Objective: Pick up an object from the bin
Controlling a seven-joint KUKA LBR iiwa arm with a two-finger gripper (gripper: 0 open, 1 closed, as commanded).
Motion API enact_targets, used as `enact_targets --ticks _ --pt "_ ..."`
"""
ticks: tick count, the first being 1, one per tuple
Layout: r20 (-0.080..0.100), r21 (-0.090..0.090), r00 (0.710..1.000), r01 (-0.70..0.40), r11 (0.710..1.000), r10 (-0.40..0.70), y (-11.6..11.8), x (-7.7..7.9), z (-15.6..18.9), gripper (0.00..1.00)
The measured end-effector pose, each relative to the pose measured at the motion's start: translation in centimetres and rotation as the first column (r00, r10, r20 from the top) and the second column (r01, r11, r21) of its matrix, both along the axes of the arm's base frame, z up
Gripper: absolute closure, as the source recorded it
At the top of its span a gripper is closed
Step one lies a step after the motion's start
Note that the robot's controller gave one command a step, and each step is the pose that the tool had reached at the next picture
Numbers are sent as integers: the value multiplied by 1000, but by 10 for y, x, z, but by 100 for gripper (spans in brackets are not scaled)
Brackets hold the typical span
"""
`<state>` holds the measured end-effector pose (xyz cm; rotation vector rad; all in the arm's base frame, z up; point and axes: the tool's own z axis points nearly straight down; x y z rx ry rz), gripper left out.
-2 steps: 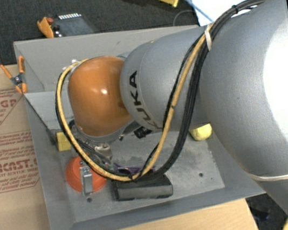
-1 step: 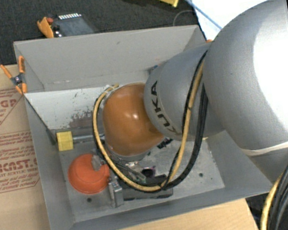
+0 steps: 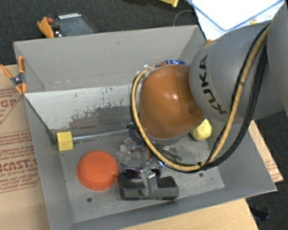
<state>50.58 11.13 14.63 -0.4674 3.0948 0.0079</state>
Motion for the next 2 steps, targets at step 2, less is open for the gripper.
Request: enact_targets --ticks 2 --pt "23 7 999 27 1000 -27 -38 -22 -74 0"
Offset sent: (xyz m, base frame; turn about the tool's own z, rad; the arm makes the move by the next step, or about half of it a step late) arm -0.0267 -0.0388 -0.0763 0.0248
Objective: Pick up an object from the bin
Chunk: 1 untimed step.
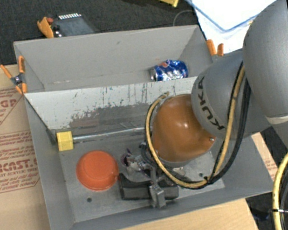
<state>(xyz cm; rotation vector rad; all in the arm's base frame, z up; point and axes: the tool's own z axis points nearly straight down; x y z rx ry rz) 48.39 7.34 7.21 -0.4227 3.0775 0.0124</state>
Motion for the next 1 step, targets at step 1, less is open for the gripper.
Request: enact_targets --ticks 1 --pt "-21 -5 990 -136 991 136 -21 -1 -1 100"
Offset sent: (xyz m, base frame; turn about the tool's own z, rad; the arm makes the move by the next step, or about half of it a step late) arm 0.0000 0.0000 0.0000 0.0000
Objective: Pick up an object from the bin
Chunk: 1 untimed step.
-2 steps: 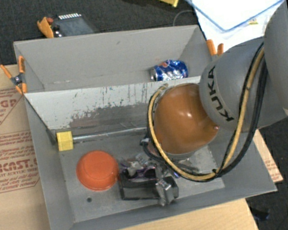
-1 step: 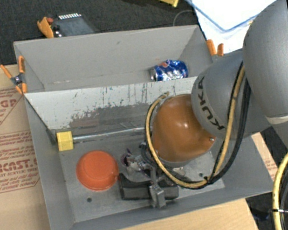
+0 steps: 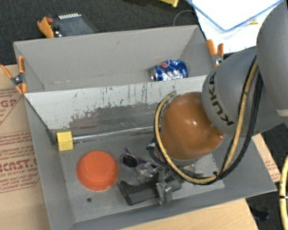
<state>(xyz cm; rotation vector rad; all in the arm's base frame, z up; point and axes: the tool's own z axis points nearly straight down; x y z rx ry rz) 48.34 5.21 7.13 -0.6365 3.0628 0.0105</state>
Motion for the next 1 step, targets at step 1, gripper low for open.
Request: enact_targets --ticks 1 --pt "0 0 1000 0 1000 0 0 0 0 100"
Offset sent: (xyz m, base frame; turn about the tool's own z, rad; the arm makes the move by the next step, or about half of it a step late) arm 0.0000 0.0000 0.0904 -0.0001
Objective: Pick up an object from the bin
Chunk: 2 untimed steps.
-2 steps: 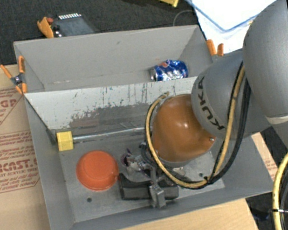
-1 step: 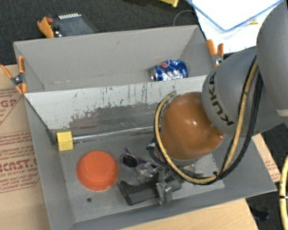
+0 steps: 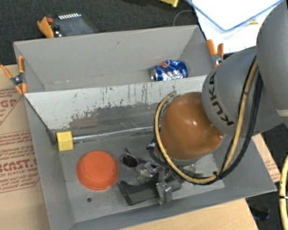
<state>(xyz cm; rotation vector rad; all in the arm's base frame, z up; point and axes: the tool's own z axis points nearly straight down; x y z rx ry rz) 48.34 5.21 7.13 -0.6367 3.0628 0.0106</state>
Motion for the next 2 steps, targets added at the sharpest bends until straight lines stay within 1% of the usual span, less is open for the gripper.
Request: enact_targets --ticks 1,2 --pt "-18 -3 1000 -2 1000 2 0 -5 23 100" --pt "-14 -2 1000 -2 1000 2 0 -4 61 100"
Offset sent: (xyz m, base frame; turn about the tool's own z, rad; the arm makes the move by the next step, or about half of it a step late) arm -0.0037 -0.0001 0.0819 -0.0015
